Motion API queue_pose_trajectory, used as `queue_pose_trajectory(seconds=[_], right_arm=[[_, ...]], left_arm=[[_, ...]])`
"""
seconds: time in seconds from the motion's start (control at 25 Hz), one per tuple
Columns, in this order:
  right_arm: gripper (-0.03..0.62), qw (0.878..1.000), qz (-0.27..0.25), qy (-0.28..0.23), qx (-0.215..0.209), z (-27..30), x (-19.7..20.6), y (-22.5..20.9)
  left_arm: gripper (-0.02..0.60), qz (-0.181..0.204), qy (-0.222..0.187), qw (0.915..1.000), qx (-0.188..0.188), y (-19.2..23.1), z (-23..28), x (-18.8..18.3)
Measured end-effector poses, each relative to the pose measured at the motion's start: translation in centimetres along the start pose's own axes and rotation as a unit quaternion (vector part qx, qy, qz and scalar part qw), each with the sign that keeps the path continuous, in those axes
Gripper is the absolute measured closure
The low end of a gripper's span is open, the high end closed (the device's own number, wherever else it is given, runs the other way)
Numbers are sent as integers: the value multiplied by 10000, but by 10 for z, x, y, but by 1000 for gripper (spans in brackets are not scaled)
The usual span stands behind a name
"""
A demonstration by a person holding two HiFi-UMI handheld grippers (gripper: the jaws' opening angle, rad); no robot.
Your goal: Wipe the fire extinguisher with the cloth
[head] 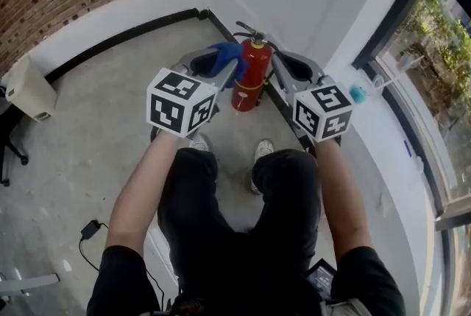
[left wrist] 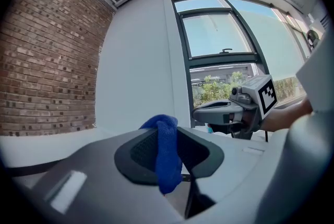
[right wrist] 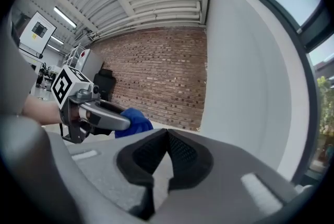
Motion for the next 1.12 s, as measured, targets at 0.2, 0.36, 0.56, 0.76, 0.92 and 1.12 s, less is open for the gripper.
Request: queue_pose_trajectory(seconds=[0.2,0.36,0.56,0.76,0.92,1.12], right_arm=[[591,9997,-149,106,-187,23,7,-28],[591,9987,-240,233,-384,41,20,-53],[591,9977,-109,293,-596,62,41,-96],[591,9967,73,304,-747,78,70,-132],[591,9965,361,414,-628,96,104,-161],[591,9954,607,465,-572,110,139,-186]], left_arm=[[483,72,184,9998,-53,13,29,6],[483,110,348,9993,-79,19,62,16],[483,153,642,9977,-178,28,110,33],[483,154,938,9953,-198,32,152,56],[483,134,1114,9934,-246,43,186,76],[483,64,1192,9925,-248,49,215,95]])
Point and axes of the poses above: the fingertips, and each gripper's own axes: z forward along the fingers, y to its left, x out of its underside, the point moved 3 cm from there along -z, backward along the fingers, and after that the axes turned 11 degrees about -x, right-handed, at the moved point
